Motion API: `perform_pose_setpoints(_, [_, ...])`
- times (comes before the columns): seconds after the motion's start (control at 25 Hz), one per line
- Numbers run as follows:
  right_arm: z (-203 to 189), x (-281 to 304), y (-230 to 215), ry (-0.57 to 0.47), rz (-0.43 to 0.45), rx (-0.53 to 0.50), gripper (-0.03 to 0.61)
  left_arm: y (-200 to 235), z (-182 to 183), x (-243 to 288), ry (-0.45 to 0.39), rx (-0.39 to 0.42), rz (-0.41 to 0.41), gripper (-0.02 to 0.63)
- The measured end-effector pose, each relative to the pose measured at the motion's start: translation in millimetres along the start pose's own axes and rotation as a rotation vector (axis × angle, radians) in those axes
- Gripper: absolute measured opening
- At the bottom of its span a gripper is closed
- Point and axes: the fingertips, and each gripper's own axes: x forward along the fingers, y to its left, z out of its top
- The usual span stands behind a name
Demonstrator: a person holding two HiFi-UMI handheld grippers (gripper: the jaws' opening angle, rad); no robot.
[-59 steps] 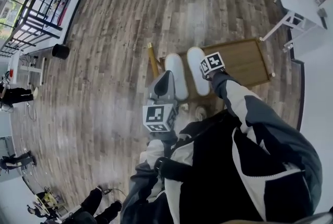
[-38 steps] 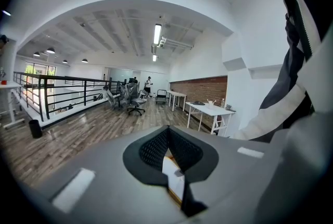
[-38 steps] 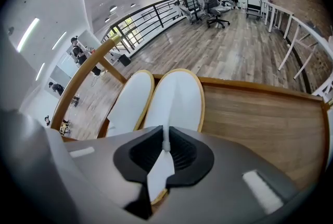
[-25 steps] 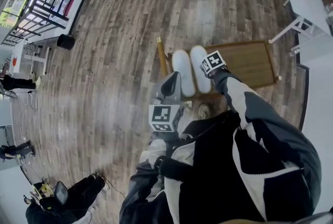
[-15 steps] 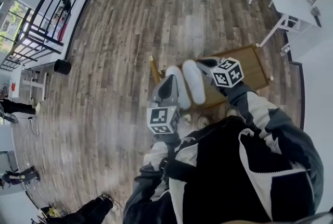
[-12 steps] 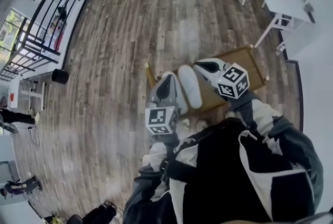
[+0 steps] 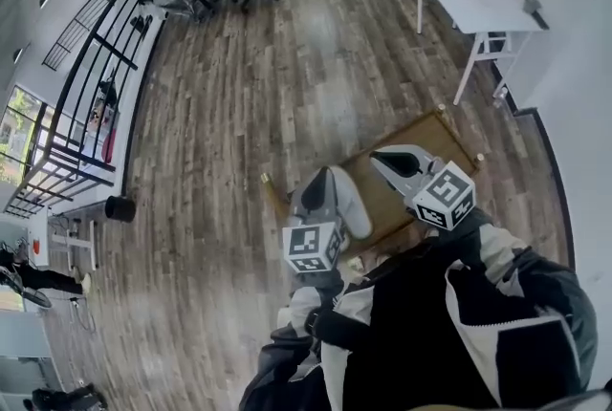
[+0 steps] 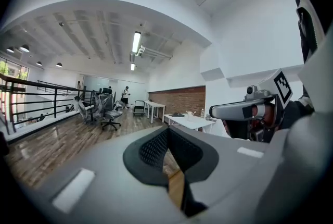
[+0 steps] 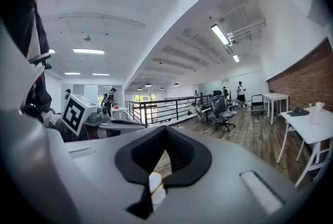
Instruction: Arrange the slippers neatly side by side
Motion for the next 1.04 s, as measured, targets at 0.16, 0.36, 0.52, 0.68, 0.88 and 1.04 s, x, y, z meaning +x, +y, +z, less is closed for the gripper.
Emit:
perform_pose_setpoints(0.16, [-8, -5, -10, 0.031, -0.053, -0.011, 0.005, -13, 1, 4, -0.006, 0.003, -0.030, 0.014])
perform_pose_setpoints(0.36, [-10, -4, -12, 0.032, -0.068, -0.021, 0.005, -14, -1, 3, -0.006, 0.003, -0.039, 0.014])
perform_pose_setpoints(0.52, [-12, -5, -11, 0.030, -0.064, -0.026, 0.005, -13, -1, 2, -0.008, 0.000, -0.030, 0.014])
perform_pose_setpoints(0.68, [-11, -3, -4, 0.029, -0.055, -0.038, 0.005, -10, -1, -4, -0.015, 0.001, -0.018, 0.014])
perform_pose_setpoints(0.88, [-10, -2, -1, 0.031, -0.046, -0.041, 0.005, -6, 1, -7, -0.015, -0.001, -0.001, 0.014])
perform_pose_setpoints(1.04, [-16, 1, 5, 0.042, -0.045, -0.042, 0.005, -2, 0, -13, -0.021, 0.003, 0.010, 0.014])
